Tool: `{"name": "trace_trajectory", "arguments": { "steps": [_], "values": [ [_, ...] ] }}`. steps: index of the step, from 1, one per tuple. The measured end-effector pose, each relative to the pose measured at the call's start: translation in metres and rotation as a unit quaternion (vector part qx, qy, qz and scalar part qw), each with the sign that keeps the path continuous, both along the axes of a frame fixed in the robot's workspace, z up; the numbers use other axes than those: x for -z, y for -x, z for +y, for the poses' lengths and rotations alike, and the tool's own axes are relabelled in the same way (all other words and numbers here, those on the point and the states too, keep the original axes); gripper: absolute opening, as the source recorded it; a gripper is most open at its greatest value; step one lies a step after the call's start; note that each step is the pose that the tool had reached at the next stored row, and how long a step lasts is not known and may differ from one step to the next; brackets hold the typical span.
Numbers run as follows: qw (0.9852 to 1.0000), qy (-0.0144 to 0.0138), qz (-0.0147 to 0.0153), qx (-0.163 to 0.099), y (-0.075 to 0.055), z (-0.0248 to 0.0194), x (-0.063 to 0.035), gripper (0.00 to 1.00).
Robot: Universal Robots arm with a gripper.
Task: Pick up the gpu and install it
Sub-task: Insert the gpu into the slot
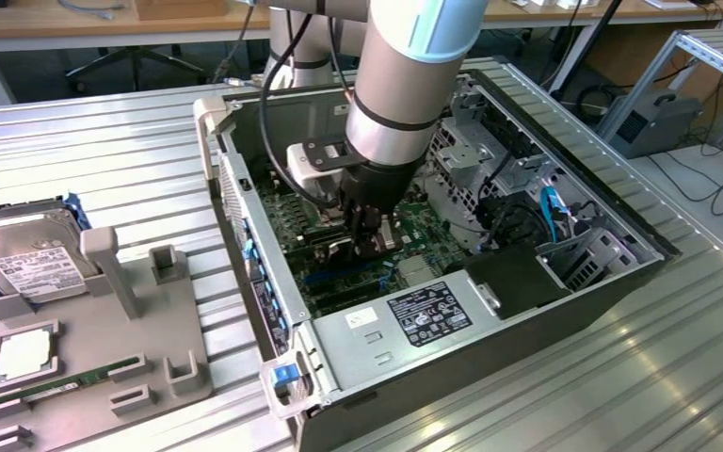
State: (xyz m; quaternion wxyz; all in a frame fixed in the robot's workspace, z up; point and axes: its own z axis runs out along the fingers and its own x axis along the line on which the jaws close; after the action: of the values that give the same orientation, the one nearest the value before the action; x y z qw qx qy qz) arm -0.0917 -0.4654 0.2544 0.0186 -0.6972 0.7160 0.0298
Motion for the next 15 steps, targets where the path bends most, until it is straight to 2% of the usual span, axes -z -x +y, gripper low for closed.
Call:
{"name": "trace_trajectory", "arguments": {
  "steps": [15],
  "values": [
    [1.0000,-0.0002,-0.0001,0.000,0.0000,0.0001,0.0002,0.27]
  ]
}}
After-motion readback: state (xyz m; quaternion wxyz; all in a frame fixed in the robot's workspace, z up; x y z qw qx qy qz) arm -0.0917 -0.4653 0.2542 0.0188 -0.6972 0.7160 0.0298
